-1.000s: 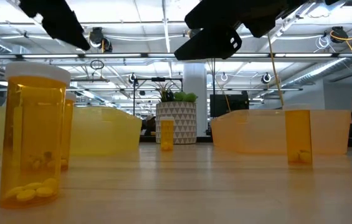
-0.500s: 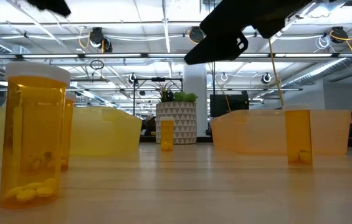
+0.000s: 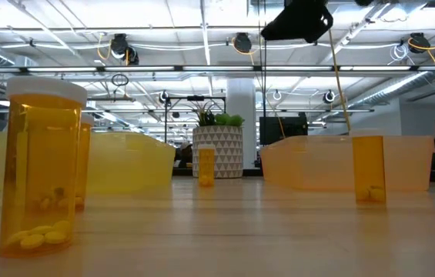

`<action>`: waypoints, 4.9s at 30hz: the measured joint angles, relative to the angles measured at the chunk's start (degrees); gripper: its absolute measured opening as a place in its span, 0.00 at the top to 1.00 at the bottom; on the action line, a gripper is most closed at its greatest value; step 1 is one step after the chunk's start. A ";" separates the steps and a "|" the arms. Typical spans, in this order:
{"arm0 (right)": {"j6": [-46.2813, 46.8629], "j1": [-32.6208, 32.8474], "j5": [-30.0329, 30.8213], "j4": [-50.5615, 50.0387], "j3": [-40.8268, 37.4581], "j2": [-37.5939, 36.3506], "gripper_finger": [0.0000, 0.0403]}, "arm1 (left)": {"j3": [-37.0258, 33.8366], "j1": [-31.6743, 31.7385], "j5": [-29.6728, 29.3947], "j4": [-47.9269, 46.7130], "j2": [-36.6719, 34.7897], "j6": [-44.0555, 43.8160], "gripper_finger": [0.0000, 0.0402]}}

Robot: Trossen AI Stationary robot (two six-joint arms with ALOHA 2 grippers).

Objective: Pick and place medicine bottles into bin by pill shape (circle, oval)
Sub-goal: Put the large medicine bottle into the yellow bin

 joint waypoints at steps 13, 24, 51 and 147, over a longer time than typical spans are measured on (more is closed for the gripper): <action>-0.40 1.17 -0.01 -2.37 -0.02 0.09 0.13 | 0.32 1.65 4.44 -0.34 7.76 -2.62 0.10; -0.31 1.17 -0.01 -2.64 -0.02 0.09 0.13 | -0.25 4.92 4.38 -3.10 12.80 -2.70 0.10; -0.30 1.17 -0.01 -2.61 -0.02 0.09 0.13 | -2.57 6.02 3.72 -0.10 12.89 -2.82 0.11; -0.44 0.36 0.01 -2.78 -0.04 0.09 0.13 | -6.33 7.57 8.94 14.91 18.75 25.30 0.32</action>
